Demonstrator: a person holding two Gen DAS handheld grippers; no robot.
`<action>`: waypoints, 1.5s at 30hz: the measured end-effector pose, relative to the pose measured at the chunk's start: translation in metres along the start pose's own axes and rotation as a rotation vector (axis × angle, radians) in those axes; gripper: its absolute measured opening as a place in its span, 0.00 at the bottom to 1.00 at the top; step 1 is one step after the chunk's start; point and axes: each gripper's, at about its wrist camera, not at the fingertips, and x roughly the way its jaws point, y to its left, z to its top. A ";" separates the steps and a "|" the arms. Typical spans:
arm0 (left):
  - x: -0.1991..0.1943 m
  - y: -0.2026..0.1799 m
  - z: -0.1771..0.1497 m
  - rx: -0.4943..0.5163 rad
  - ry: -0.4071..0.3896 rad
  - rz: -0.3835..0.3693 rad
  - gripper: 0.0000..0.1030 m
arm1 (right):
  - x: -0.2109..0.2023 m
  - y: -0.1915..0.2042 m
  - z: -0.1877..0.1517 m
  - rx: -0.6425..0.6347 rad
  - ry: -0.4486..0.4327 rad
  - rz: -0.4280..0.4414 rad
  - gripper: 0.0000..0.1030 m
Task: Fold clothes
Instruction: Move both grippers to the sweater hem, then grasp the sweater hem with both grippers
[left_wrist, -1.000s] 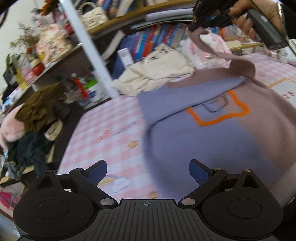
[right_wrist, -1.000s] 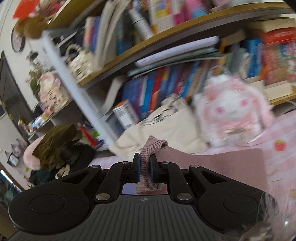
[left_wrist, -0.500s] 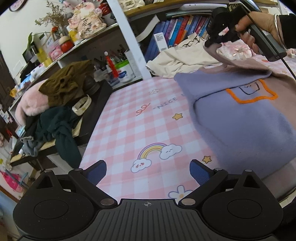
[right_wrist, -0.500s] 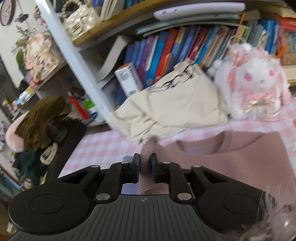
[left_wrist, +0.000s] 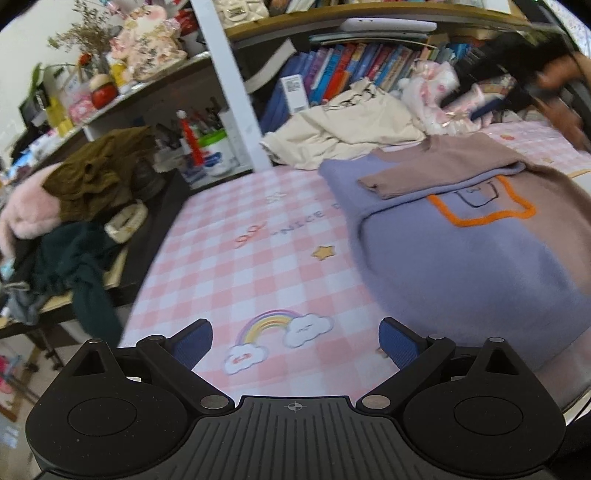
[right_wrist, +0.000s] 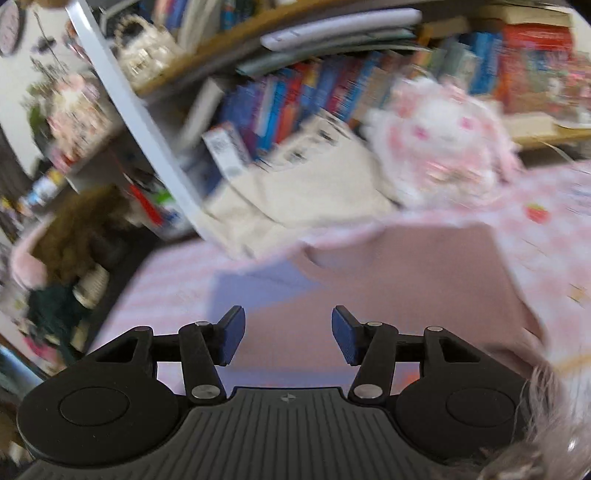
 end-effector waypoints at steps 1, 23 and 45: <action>0.003 -0.002 0.002 -0.001 0.001 -0.015 0.96 | -0.007 -0.005 -0.009 -0.008 0.013 -0.030 0.51; 0.016 -0.019 0.009 -0.351 0.088 -0.176 0.96 | -0.138 -0.065 -0.147 0.007 0.064 -0.471 1.00; 0.011 -0.024 -0.022 -0.679 0.270 -0.085 0.43 | -0.152 -0.122 -0.152 0.117 0.163 -0.153 0.43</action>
